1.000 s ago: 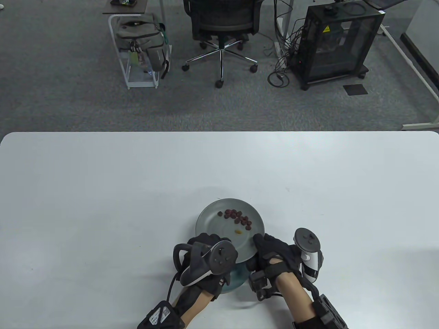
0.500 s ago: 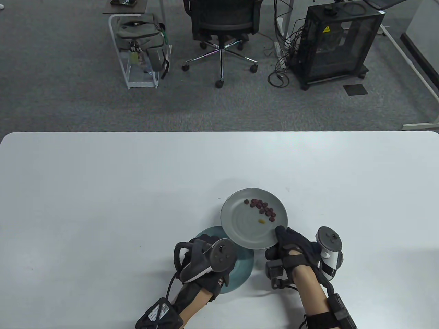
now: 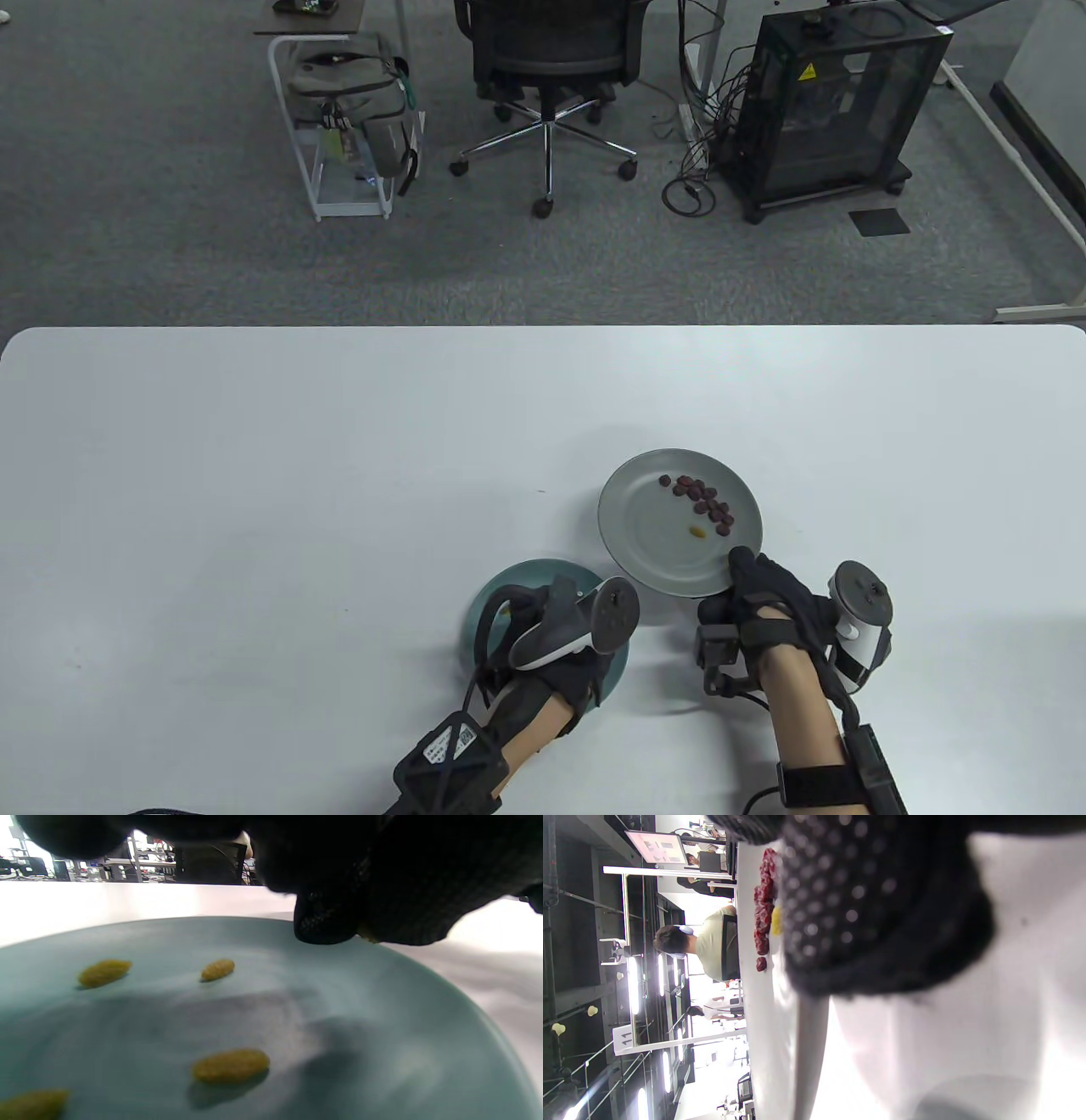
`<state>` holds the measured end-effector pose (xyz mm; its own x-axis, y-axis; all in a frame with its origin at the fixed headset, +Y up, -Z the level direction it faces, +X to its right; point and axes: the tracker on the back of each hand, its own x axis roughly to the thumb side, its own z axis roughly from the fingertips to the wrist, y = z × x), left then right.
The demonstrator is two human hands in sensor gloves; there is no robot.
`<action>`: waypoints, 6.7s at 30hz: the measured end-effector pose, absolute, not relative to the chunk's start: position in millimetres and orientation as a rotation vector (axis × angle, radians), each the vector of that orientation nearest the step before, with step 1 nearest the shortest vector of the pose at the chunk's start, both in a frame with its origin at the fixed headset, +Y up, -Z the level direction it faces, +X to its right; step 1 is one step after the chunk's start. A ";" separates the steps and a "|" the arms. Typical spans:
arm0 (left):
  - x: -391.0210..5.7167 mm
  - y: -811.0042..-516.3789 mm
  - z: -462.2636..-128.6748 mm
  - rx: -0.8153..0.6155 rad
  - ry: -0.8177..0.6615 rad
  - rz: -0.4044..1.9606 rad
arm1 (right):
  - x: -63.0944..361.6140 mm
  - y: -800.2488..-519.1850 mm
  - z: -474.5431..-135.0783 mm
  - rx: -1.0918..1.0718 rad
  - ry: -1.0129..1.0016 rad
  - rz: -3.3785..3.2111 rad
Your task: Pick raisins with hand pinch into plate
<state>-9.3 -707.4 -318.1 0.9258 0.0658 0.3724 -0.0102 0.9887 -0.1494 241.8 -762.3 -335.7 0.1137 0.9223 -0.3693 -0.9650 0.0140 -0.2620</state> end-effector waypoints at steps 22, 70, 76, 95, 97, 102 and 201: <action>-6.1 -730.7 -323.8 -0.212 -0.383 0.019 | 242.2 -763.1 -337.6 -0.497 0.117 1.483; -70.9 -661.6 -304.4 0.109 -0.263 0.206 | 171.8 -754.9 -328.2 -0.238 0.277 1.666; -71.3 -662.0 -305.8 0.098 -0.260 0.196 | 155.9 -757.2 -324.9 -0.197 0.337 1.668; -49.6 -657.6 -333.5 -0.044 -0.206 0.057 | 135.3 -761.3 -321.1 -0.144 0.420 1.687; -46.2 -657.4 -336.4 -0.058 -0.205 0.042 | 135.1 -761.9 -321.3 -0.143 0.421 1.686; -38.1 -660.5 -340.4 -0.085 -0.205 0.004 | 134.2 -761.7 -320.7 -0.142 0.424 1.684; 9.7 -721.8 -378.9 -0.314 -0.289 -0.124 | 266.5 -762.4 -342.5 -0.547 0.093 1.423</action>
